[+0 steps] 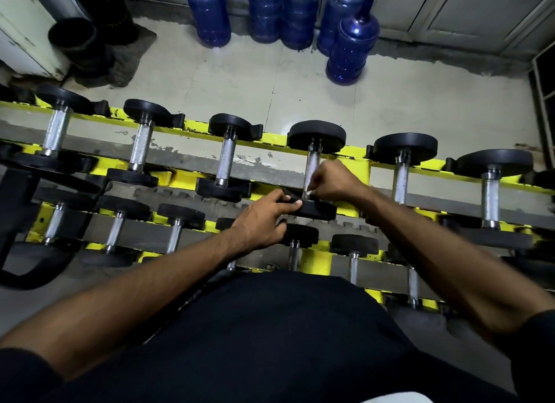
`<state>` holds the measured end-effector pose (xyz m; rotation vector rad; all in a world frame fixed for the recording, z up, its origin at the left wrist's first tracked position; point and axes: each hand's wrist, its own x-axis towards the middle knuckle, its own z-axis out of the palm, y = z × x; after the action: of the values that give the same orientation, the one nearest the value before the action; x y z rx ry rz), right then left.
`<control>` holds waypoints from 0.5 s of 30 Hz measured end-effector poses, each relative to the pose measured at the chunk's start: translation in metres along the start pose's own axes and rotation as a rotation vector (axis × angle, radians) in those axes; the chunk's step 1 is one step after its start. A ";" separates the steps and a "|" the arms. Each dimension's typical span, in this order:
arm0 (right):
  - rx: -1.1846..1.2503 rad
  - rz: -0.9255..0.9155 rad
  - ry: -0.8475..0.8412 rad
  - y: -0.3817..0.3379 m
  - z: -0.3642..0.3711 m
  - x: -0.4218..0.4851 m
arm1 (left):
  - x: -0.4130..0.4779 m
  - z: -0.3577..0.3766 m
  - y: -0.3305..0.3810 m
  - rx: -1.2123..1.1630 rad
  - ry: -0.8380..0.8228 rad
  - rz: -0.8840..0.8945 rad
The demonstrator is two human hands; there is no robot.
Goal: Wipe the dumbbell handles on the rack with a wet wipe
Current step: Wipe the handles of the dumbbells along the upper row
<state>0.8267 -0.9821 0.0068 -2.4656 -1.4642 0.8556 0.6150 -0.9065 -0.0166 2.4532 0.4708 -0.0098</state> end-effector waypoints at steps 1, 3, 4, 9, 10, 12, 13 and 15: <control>0.126 0.105 0.047 0.007 0.006 -0.005 | 0.000 0.000 0.000 0.001 0.003 0.002; 0.299 0.288 0.112 0.017 0.016 -0.008 | 0.001 -0.001 0.001 0.010 0.000 0.005; 0.348 0.363 0.120 0.020 0.021 -0.007 | 0.000 -0.002 0.001 0.011 -0.002 0.008; 0.567 0.450 0.045 0.023 0.041 0.009 | 0.000 -0.002 0.000 0.023 -0.013 0.004; 0.608 0.434 -0.005 0.021 0.041 0.009 | 0.000 -0.001 0.000 0.025 -0.009 0.001; 0.679 0.430 -0.140 0.020 0.037 0.008 | 0.000 0.000 0.001 0.026 -0.007 -0.005; 0.715 0.429 -0.202 0.022 0.035 0.008 | 0.000 0.000 0.001 0.026 -0.009 -0.006; 0.766 0.447 -0.249 0.028 0.032 0.006 | 0.000 0.000 0.000 0.026 -0.016 -0.009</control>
<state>0.8330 -0.9962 -0.0332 -2.1220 -0.4456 1.4983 0.6150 -0.9065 -0.0164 2.4741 0.4778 -0.0393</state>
